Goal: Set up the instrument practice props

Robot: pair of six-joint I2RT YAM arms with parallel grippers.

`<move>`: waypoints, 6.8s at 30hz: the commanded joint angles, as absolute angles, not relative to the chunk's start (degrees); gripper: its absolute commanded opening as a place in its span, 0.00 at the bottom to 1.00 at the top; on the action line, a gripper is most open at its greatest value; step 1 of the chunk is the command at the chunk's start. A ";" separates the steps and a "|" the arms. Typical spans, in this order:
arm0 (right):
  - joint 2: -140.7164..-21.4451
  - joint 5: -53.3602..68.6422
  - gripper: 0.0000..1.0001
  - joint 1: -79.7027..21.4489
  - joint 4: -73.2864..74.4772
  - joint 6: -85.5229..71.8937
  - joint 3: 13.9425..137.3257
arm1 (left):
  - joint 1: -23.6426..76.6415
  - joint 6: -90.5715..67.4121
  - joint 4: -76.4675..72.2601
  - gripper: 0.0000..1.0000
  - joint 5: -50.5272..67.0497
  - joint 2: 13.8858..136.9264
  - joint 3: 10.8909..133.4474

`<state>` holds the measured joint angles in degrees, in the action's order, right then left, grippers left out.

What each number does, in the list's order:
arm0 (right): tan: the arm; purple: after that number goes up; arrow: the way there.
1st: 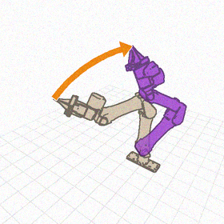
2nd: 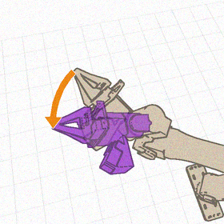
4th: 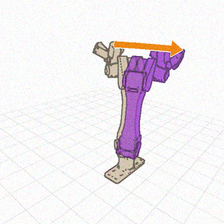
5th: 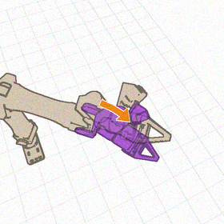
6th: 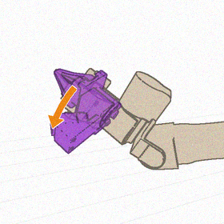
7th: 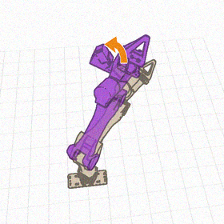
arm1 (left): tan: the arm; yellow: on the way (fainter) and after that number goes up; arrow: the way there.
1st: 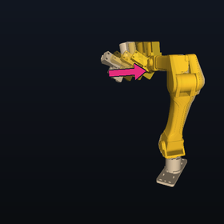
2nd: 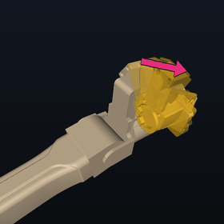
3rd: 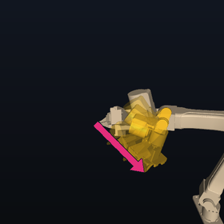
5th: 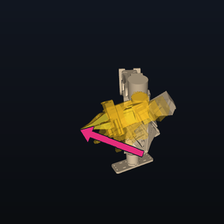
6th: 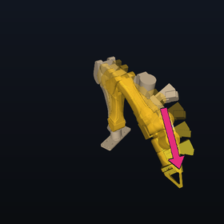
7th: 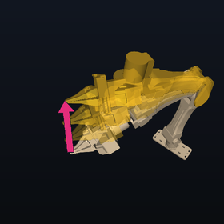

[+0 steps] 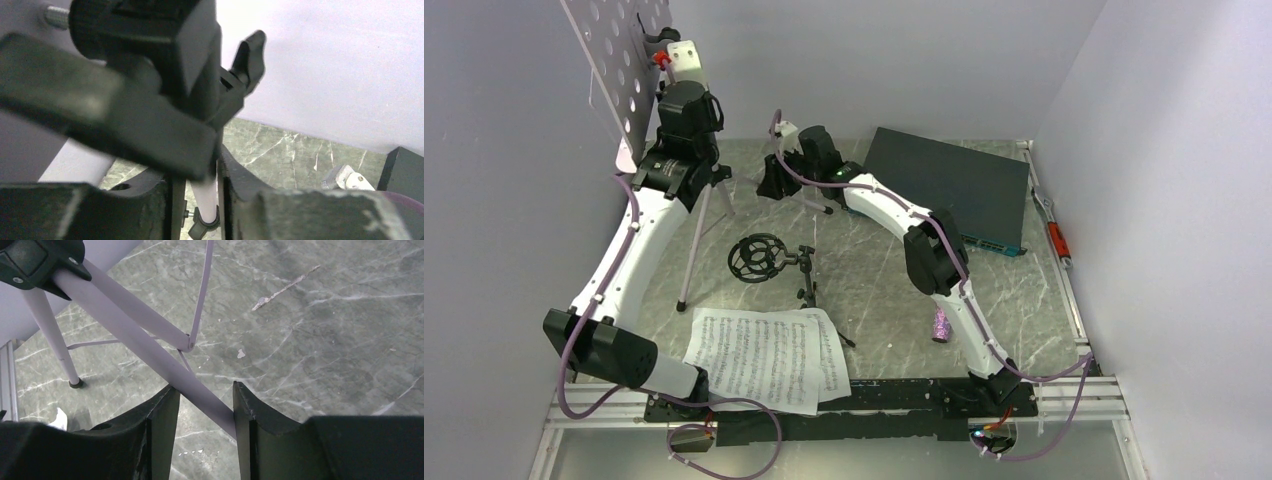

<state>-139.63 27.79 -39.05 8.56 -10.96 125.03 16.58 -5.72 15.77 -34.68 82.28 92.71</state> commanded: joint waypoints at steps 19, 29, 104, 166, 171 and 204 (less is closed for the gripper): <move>-138.72 24.53 0.43 -35.93 4.23 -9.24 118.87 | 17.72 -9.72 15.82 0.94 -23.41 71.75 83.46; -136.77 25.20 0.44 -35.88 4.05 -8.77 115.70 | 17.75 -13.91 17.45 0.93 -16.18 61.99 65.71; -131.14 33.46 0.78 -35.95 0.31 -4.84 107.47 | -12.42 -28.42 -38.96 0.16 54.33 92.13 69.74; -133.48 49.69 0.73 -42.63 -29.05 -36.80 106.49 | 7.19 -6.09 -23.30 0.03 -15.61 74.48 60.07; -137.65 52.73 0.74 -44.21 -34.55 -42.71 110.15 | 7.55 -6.05 -21.76 0.03 -15.59 74.55 60.55; -152.49 49.36 0.62 -48.76 -50.77 -53.81 122.93 | 7.84 -4.79 -19.88 0.03 -7.23 71.91 59.72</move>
<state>-151.46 49.43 -48.03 -44.40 -52.80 119.42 7.46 -3.60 -18.31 -10.33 75.33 58.41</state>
